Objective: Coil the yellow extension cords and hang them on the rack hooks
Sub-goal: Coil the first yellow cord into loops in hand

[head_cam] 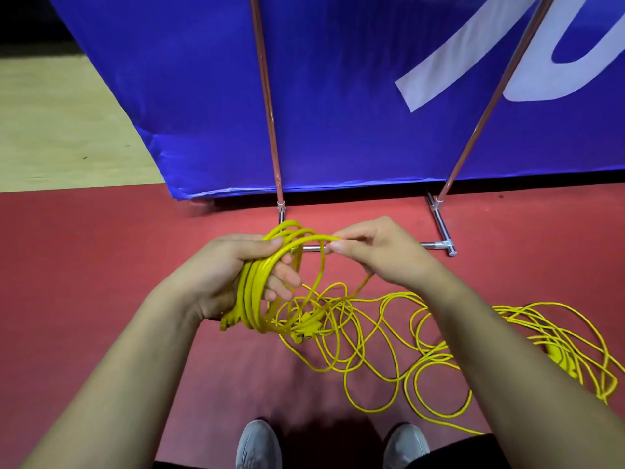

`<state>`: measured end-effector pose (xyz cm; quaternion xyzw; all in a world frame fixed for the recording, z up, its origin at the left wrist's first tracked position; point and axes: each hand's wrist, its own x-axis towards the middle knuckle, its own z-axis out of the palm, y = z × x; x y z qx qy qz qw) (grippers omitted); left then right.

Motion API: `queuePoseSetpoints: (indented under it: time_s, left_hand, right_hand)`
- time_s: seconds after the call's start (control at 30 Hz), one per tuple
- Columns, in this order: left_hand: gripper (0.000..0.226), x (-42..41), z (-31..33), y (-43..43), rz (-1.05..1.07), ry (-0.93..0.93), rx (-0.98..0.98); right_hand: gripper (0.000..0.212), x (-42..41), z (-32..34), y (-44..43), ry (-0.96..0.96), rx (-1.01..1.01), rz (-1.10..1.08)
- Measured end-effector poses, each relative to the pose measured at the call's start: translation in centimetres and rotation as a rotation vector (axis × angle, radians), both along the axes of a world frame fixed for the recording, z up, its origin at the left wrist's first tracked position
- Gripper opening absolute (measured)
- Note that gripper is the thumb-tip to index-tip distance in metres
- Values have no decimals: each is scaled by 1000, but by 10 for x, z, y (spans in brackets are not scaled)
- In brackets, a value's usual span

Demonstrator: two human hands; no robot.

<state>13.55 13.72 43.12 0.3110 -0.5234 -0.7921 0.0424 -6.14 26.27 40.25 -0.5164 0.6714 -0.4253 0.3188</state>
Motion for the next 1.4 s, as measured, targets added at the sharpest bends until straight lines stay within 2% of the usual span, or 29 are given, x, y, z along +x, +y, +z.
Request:
queuePoseSetpoints:
  time_s: [0.07,0.17,0.27,0.37,0.53,0.6,0.67,0.77,0.97,1.1,1.17,1.27,1.33,1.4]
  left_hand:
    - [25,0,0,3,-30,28,19]
    - [27,0,-1,7,-109,98,62]
    - [22,-1,2,5,-106,190,72]
    - [22,-5,8,5,-20,288,126]
    - [24,0,25,-2,104,407,173]
    - [25,3,31,-6,143,410,161]
    - [25,2,35,-7,184,394,106]
    - [25,-3,47,-8,236,402,27]
    - [26,-7,114,-10,296,444,-115]
    - [26,-5,149,-6,283,450,-194]
    - [26,-5,156,-1,277,436,-188]
    - [26,-2,152,8,282,381,-121]
    - [26,2,143,12,265,355,-86]
    - [26,8,134,14,222,351,-59]
  right_hand:
    - [13,13,7,-4,127,-19,49]
    - [14,21,11,-5,174,-47,38]
    - [21,17,2,-4,35,-49,-14]
    - [33,8,-27,-1,21,33,15]
    - [23,-5,-77,14,-55,272,79]
    - [21,-4,-88,19,-120,287,-12]
    - [21,-5,-85,14,-221,214,-194]
    - [24,-10,-47,-6,-360,78,-422]
    - [21,-24,112,-30,-349,-290,-456]
    - [22,-18,194,-26,-363,-504,-357]
    - [24,-15,190,-22,-290,-432,-353]
    - [26,-16,148,-8,-73,-84,-404]
    - [21,-18,127,7,-72,17,-432]
    - [10,-16,115,19,-167,-2,-415]
